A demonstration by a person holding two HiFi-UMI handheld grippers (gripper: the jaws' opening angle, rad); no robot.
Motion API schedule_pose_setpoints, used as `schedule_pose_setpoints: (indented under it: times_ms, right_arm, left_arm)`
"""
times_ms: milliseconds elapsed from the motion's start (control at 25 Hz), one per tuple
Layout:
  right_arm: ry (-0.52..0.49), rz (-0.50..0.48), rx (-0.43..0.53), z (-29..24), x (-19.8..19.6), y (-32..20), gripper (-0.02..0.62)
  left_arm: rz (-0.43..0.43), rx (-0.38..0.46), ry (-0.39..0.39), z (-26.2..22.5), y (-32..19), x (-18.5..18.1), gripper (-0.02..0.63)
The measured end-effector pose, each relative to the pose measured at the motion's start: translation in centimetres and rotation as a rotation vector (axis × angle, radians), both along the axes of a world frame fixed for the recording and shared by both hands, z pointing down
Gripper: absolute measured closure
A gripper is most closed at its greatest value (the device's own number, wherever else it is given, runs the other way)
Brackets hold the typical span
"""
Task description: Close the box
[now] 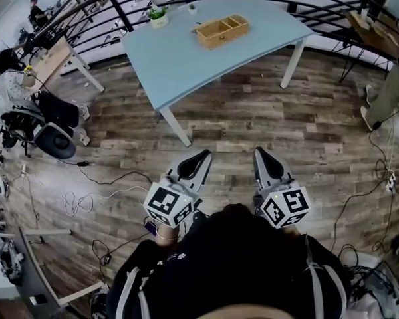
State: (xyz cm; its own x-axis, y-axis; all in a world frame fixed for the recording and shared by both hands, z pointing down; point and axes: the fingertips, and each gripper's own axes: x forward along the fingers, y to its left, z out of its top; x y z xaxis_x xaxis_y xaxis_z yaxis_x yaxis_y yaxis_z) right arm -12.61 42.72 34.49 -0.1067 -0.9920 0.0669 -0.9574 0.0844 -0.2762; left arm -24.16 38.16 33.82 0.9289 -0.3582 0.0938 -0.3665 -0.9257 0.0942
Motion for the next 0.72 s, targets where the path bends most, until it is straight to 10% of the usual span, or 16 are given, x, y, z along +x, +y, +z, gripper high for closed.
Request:
schedule_pose_setpoints:
  times_ms: [720]
  right_arm:
    - [0.036,-0.030,-0.005,1.0,6.2,2.4,0.594]
  left_arm:
    - [-0.081,-0.005,-0.007,0.4,2.3,4.1,0.581]
